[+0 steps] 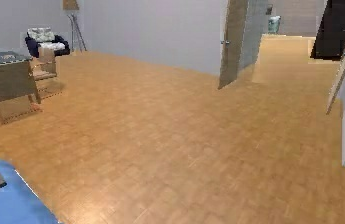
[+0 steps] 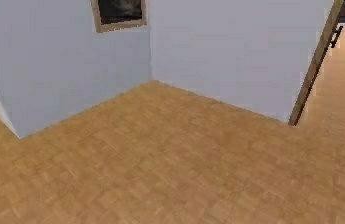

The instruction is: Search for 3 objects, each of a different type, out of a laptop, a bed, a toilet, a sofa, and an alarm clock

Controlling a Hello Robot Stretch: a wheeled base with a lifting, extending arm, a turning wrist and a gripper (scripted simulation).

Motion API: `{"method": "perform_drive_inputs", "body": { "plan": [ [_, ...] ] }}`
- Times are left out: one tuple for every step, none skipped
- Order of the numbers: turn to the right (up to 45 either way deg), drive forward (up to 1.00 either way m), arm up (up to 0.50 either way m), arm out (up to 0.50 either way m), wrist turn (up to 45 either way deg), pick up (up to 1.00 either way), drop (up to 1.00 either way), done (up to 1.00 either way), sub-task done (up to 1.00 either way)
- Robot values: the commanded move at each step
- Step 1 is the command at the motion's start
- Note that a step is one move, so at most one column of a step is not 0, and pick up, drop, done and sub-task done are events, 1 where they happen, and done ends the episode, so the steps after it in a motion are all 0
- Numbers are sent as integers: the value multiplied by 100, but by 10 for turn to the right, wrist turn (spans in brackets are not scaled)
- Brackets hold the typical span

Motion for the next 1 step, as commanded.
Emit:
{"method": "perform_drive_inputs", "body": {
  "plan": [
    [0,65,0,0,0,0,0,0,0]
  ]
}}
